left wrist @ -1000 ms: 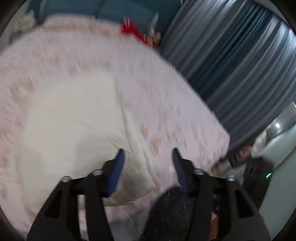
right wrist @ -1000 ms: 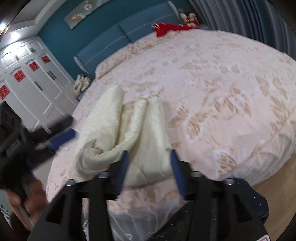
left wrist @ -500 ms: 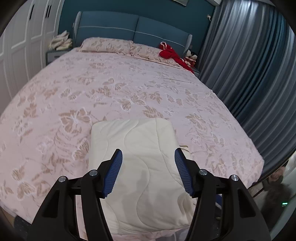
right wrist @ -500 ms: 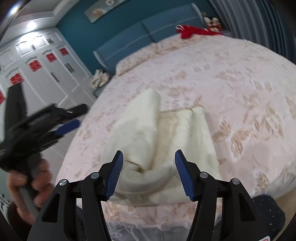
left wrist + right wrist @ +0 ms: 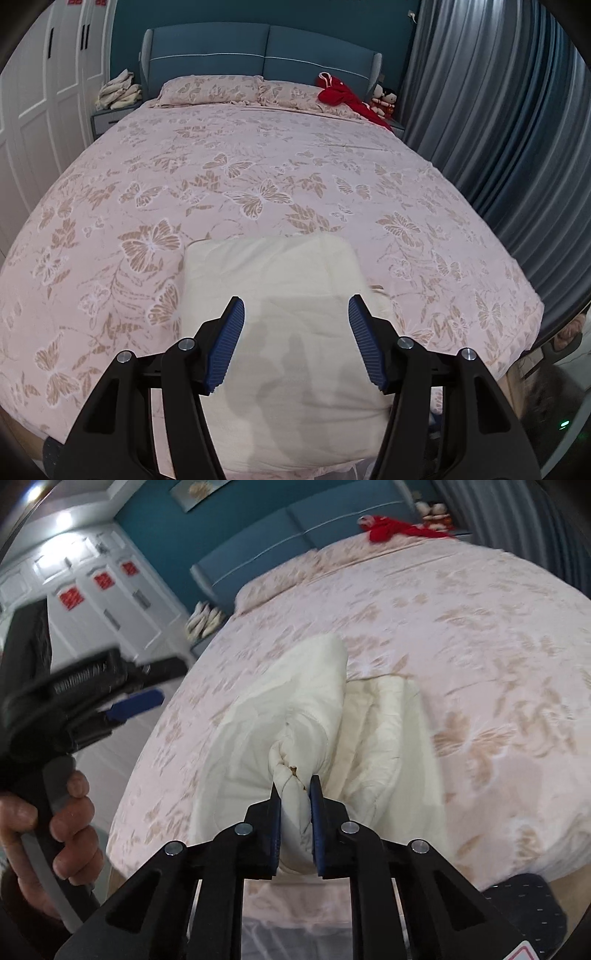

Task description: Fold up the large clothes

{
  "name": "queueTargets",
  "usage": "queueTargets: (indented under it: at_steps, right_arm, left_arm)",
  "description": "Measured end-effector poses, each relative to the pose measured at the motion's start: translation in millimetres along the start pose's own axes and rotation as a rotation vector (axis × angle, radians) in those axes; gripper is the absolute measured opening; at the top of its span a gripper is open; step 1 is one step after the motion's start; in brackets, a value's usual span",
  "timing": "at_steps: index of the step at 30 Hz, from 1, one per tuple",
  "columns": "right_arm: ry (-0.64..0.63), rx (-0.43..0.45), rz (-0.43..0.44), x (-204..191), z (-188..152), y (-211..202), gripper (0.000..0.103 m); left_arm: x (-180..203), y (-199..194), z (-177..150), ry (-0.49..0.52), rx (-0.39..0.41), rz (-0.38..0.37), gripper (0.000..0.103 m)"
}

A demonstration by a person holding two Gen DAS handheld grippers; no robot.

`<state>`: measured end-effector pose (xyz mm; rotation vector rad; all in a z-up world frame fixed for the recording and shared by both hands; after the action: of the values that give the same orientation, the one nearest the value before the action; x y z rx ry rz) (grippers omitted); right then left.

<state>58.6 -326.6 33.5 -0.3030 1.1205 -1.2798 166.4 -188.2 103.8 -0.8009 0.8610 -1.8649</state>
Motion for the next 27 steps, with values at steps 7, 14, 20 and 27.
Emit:
queueTargets:
  at_steps: [7, 14, 20, 27]
  right_arm:
    - [0.181, -0.046, 0.033, 70, -20, 9, 0.012]
    - [0.26, -0.067, 0.097, 97, -42, 30, 0.011]
    - [0.277, -0.081, 0.117, 104, -52, 33, 0.01]
    - [0.273, -0.121, 0.086, 106, -59, 35, 0.01]
  left_arm:
    - [33, 25, 16, 0.057, -0.038, 0.004, 0.056]
    - [82, 75, 15, 0.135, -0.148, -0.023, 0.056]
    - [107, 128, 2, 0.192, -0.24, 0.021, 0.053]
    - [111, 165, 10, 0.209, -0.242, 0.089, 0.053]
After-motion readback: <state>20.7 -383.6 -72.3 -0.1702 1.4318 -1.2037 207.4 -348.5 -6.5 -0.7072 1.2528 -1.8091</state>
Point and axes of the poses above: each gripper's, at about its wrist camera, not at the fingertips, and y roughly the way its jaws point, x to its right, z to its top, the point moved 8 cm from there along y, roughly the way its jaws point, and after that the axes turned 11 degrees about -x, right-handed, at the moved point
